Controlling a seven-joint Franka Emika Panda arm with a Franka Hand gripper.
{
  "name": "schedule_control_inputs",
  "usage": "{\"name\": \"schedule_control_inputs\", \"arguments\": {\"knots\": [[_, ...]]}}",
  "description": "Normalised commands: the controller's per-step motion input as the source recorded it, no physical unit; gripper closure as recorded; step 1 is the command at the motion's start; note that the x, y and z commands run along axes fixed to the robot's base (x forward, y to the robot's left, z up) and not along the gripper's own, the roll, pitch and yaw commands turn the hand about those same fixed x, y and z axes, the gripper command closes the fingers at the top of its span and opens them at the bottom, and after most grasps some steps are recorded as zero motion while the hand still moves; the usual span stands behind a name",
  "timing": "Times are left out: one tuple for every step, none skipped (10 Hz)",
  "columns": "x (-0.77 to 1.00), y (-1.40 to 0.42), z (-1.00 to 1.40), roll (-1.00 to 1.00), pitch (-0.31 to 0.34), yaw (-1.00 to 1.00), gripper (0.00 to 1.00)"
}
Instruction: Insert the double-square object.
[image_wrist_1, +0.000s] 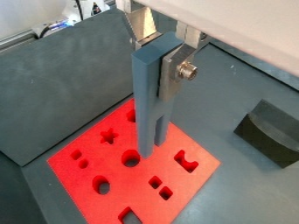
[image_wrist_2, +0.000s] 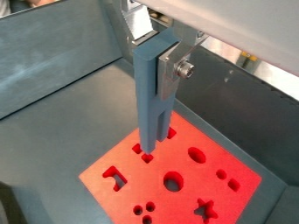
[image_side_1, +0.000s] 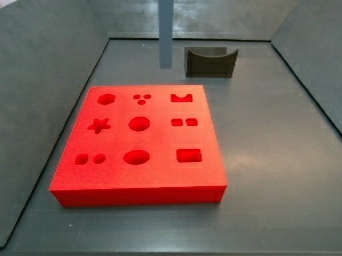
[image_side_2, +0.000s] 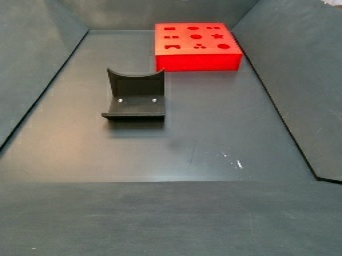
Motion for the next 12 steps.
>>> {"name": "schedule_control_inputs", "arguments": {"knots": [[0.00,0.00,-0.39,0.00,-0.013,-1.00,1.00],[0.00,0.00,-0.38,0.00,-0.011,-1.00,1.00],[0.00,0.00,-0.38,0.00,-0.014,-1.00,1.00],[0.00,0.00,-0.38,0.00,-0.019,-1.00,1.00],[0.00,0.00,-0.38,0.00,-0.016,-1.00,1.00],[0.00,0.00,-0.37,0.00,-0.013,-1.00,1.00],[0.00,0.00,-0.37,0.00,-0.011,-1.00,1.00],[0.00,0.00,-0.36,0.00,-0.010,-1.00,1.00],[0.00,0.00,-0.29,0.00,-0.026,-1.00,1.00],[0.00,0.00,-0.26,0.00,-0.084,-1.00,1.00],[0.01,0.00,-0.31,0.00,-0.119,-1.00,1.00],[0.02,0.00,-0.33,0.00,-0.136,-1.00,1.00]]}}
